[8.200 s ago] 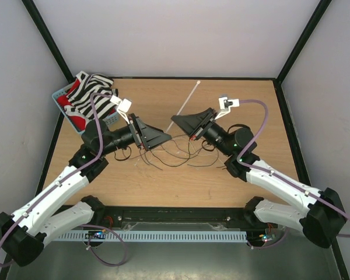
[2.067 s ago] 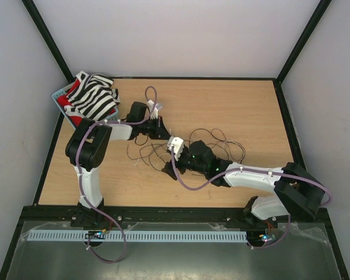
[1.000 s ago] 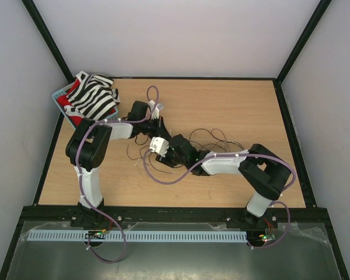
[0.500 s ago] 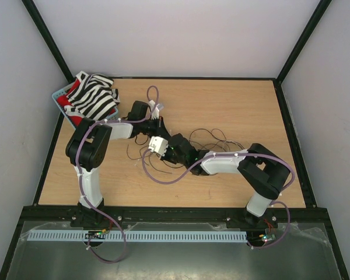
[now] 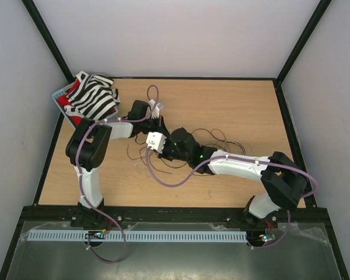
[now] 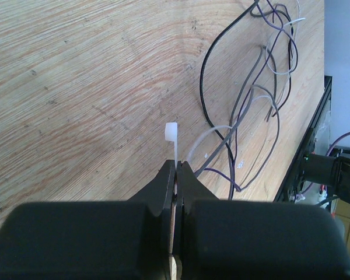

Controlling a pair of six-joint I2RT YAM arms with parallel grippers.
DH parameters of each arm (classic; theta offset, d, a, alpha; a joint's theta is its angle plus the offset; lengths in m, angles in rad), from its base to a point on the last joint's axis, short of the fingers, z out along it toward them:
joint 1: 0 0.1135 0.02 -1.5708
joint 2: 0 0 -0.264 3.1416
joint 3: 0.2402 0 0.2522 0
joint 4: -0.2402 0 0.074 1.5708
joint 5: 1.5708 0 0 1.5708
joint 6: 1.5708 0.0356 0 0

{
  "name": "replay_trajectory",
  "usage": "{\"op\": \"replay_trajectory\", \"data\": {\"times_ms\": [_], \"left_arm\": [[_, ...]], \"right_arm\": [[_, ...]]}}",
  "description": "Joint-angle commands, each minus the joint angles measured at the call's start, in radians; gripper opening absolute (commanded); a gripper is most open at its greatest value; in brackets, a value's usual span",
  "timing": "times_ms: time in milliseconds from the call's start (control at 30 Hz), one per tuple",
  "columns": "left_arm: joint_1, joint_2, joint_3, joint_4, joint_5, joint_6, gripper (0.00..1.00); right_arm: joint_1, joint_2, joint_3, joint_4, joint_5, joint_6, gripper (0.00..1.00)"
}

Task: Zip-tie the wires
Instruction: Tie the cable at the center of the board.

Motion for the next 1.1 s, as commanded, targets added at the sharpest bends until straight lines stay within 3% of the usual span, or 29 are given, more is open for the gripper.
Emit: {"op": "replay_trajectory", "data": {"times_ms": [0,467,733,800,1067], "left_arm": [[0.002,0.000,0.033,0.003,0.025,0.007,0.00],[0.006,0.005,0.040,-0.014,0.014,0.012,0.00],[0.007,0.010,0.044,-0.017,0.035,0.013,0.00],[0.008,0.010,0.046,-0.017,0.036,0.013,0.00],[0.007,0.014,0.046,-0.017,0.042,0.012,0.00]], "right_arm": [[0.027,-0.019,0.033,-0.021,-0.105,-0.002,0.00],[0.077,0.191,0.109,0.074,-0.144,0.053,0.00],[0.076,0.156,0.084,0.061,-0.106,0.044,0.53],[0.077,0.116,0.057,0.064,-0.095,0.044,0.59],[0.057,-0.114,-0.108,0.075,0.021,0.082,0.68]]}}
